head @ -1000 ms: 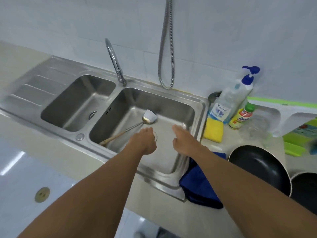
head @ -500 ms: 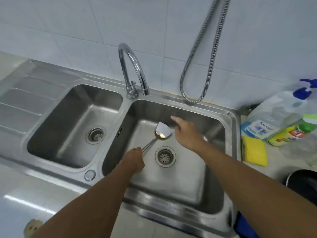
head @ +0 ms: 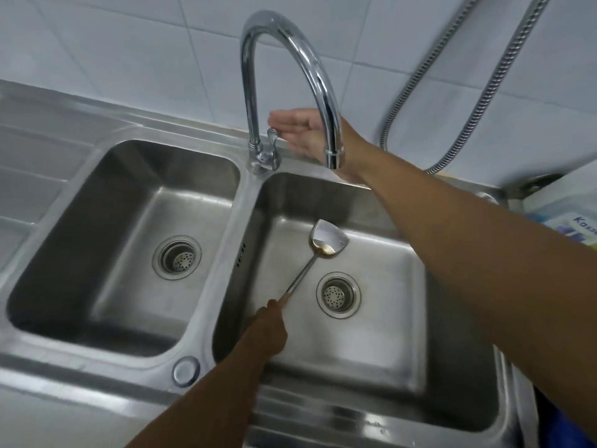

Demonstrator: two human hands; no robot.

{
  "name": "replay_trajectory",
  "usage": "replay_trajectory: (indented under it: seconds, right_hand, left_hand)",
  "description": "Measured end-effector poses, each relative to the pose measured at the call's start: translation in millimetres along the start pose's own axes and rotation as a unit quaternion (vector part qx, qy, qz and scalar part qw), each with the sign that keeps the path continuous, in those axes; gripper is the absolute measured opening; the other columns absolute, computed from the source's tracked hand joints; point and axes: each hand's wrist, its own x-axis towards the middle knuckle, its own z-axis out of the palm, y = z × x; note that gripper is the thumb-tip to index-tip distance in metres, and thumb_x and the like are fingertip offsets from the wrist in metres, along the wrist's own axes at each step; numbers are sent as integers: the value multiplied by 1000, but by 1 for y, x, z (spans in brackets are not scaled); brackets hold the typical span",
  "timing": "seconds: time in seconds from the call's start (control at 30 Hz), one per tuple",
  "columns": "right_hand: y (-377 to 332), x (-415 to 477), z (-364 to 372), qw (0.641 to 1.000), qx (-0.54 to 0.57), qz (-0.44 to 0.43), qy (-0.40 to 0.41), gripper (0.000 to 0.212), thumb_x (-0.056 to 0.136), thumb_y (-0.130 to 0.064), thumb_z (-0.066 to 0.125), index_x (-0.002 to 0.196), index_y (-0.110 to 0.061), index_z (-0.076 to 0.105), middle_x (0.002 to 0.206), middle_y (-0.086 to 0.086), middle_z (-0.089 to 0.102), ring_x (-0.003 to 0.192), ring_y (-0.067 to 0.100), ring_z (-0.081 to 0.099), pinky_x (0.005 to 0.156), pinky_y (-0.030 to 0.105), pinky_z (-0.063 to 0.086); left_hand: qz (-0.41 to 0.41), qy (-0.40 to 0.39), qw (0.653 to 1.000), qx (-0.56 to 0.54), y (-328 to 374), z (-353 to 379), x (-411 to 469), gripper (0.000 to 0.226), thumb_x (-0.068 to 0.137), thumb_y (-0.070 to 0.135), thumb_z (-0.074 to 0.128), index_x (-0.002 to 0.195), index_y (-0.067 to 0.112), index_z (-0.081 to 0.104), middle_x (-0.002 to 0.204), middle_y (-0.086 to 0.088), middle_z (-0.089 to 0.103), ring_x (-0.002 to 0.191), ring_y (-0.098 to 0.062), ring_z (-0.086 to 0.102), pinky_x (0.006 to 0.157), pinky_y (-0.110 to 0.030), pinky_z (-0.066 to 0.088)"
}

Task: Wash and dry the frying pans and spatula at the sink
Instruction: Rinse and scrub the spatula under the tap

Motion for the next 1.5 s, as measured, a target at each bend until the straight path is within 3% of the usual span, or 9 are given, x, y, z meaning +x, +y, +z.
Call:
replay_trajectory:
  seconds: [0.07,0.13,0.33,0.67,0.83,0.93,1.2,1.33,1.5]
  right_hand:
    - [3,3,0,1000,4,12,-9,35,103,4,45,133,2,61,123,6,69,103,3,71,88,15,55]
    - [5,3,-1,1000,6,12,-14,31,104,0,46,127,-5,65,123,4,70,109,6,70,95,21,55]
    - [-3,-11,12,997,17,39,-57,33,106,-5,38,125,-3,65,125,7,71,117,14,69,95,20,54]
    - [-21,-11,16,987,23,142,-79,44,96,17,35,122,-1,66,139,17,63,133,25,59,117,44,42]
    - [-29,-17,8,983,50,154,-88,49,94,18,36,134,4,59,140,15,62,131,22,60,112,35,47]
    - [-28,-34,1,989,75,129,4,38,102,0,38,130,-2,63,141,18,61,136,30,54,116,43,43]
    - [40,-120,-27,947,-21,187,260,28,99,3,46,112,-6,69,104,16,75,91,27,73,88,37,61]
    - [72,-147,4,934,43,287,210,11,102,-5,53,106,-2,62,92,14,66,95,31,68,88,39,60]
    - [91,-134,45,904,240,276,221,26,101,11,43,123,18,54,105,29,69,83,32,72,67,34,62]
  left_hand:
    - [11,-12,1000,-27,0,-3,-1,39,102,4,43,141,4,42,122,-10,56,118,-32,59,89,-28,45]
    - [22,-33,998,-46,6,-12,-9,39,102,4,44,141,4,44,103,-2,51,100,-25,56,77,-24,43]
    - [3,-126,982,-138,18,-44,-45,26,101,10,55,125,2,49,88,-11,62,61,-14,56,53,-24,46]
    - [38,-96,975,-198,35,-71,-96,26,102,11,51,127,3,51,128,-19,64,68,-12,53,60,-23,47]
    - [54,-67,973,-215,45,-81,-108,19,108,18,43,109,4,55,101,-12,61,61,-12,48,52,-20,43]
    - [70,-22,977,-202,48,-89,-110,28,109,32,42,105,8,55,88,-10,60,59,-14,49,49,-22,44]
    - [47,-55,962,-262,71,-115,-105,30,111,22,34,123,0,50,73,-9,54,49,-14,44,42,-25,40]
    - [55,-61,961,-265,80,-118,-114,32,111,22,34,124,-2,50,72,-8,56,49,-13,44,41,-24,40]
    - [60,-77,956,-278,78,-120,-128,29,111,24,36,127,2,45,81,-13,66,52,-16,54,47,-27,52]
